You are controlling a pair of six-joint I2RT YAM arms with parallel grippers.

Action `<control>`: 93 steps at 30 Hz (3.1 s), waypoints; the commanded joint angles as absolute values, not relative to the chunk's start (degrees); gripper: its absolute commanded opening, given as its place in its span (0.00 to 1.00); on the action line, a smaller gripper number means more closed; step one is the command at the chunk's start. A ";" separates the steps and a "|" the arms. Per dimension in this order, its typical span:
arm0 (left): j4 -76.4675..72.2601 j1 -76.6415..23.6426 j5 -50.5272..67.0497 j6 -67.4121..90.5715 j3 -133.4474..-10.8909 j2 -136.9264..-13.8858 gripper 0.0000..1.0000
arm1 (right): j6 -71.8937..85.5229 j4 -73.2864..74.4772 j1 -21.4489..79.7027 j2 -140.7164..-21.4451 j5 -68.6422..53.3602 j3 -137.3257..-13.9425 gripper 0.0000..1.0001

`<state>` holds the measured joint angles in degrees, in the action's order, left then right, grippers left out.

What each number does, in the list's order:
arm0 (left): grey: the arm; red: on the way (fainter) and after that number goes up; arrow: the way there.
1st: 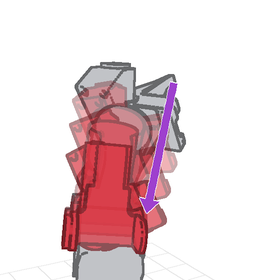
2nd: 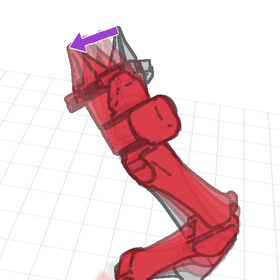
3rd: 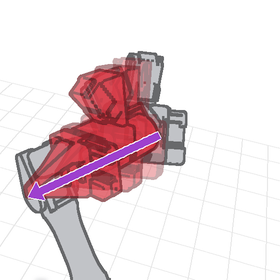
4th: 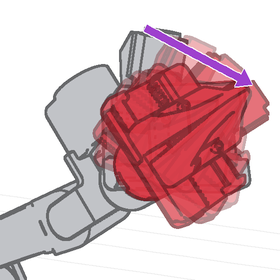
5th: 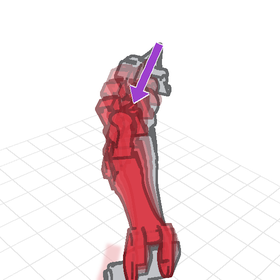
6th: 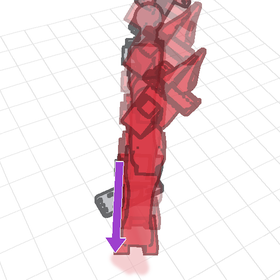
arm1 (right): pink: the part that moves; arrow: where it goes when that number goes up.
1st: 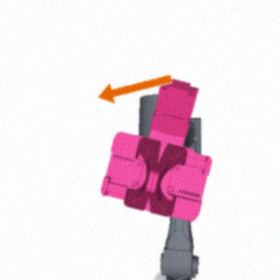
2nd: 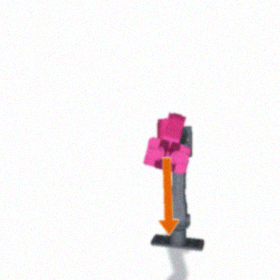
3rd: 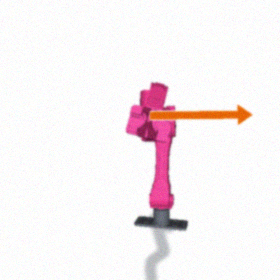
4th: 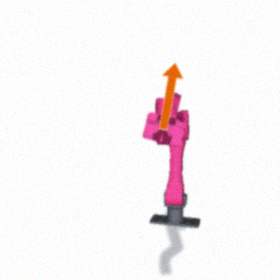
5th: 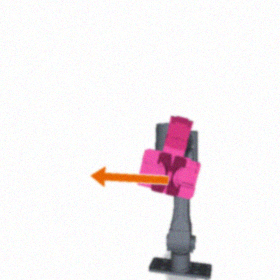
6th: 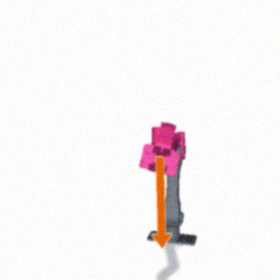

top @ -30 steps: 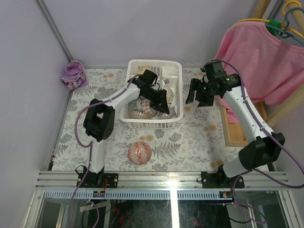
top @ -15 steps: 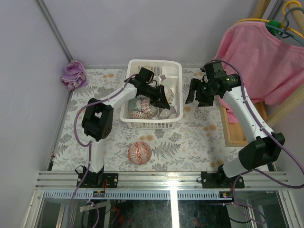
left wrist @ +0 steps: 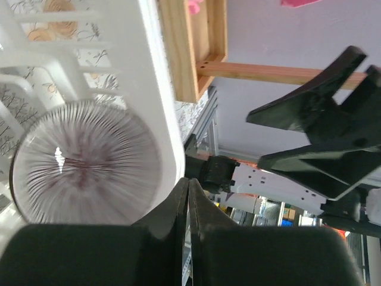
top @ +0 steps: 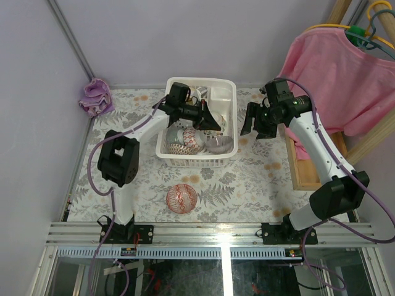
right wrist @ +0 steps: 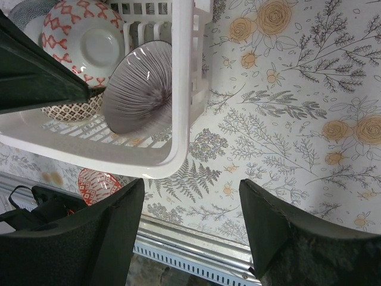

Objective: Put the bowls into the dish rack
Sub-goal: Adjust the bowl in the dish rack.

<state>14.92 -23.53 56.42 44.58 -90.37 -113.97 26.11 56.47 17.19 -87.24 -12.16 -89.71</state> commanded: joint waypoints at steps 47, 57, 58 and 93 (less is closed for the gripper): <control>71.01 -38.92 20.77 24.52 -123.79 -123.10 0.49 | 26.03 57.60 15.84 -83.31 -15.64 -87.99 0.80; 68.70 -41.68 19.47 24.78 -122.13 -124.52 0.49 | 26.02 57.51 15.40 -82.35 -15.92 -87.00 0.80; 68.67 -41.93 19.03 24.71 -122.16 -124.77 0.49 | 26.02 57.50 15.45 -82.29 -15.95 -86.94 0.80; 61.71 -41.45 11.11 25.42 -116.16 -126.35 0.52 | 25.91 56.96 15.02 -83.50 -16.96 -87.36 0.80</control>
